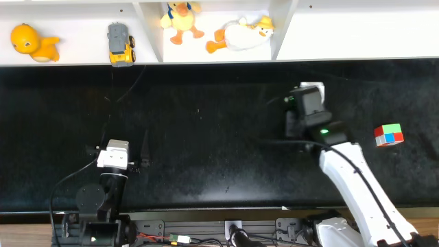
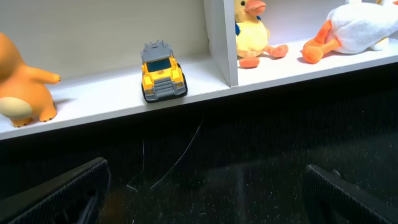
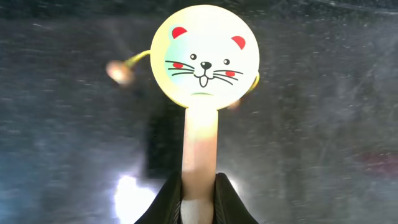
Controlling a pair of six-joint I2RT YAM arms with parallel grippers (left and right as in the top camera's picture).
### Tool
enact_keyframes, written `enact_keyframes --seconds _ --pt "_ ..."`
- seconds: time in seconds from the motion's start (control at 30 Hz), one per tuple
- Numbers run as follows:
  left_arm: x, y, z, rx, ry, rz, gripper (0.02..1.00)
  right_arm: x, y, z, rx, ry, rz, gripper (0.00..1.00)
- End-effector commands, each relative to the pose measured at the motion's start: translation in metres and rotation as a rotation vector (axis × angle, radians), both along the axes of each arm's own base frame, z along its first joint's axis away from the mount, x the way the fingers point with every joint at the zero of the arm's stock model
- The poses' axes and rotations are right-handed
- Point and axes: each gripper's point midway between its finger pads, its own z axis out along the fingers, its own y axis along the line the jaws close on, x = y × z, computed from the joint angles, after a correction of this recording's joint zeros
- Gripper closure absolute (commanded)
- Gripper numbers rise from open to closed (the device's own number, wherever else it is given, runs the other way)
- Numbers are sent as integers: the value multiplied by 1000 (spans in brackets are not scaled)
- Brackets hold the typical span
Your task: Store Toys
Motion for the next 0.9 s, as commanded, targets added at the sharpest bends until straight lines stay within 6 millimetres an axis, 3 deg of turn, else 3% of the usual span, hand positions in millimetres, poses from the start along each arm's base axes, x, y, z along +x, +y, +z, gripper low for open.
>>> enact_keyframes --seconds 0.03,0.37,0.67,0.9 --pt "-1 -3 1 -8 -4 -14 20 19 -4 21 -29 -25 132 961" --pt "-1 -3 1 -8 -4 -14 20 91 0 55 -123 -122 270 961" --pt "-1 -3 1 -8 -4 -14 23 146 2 48 -135 -156 269 961" --pt "-1 -3 1 -8 -4 -14 20 177 1 49 -115 -224 262 961"
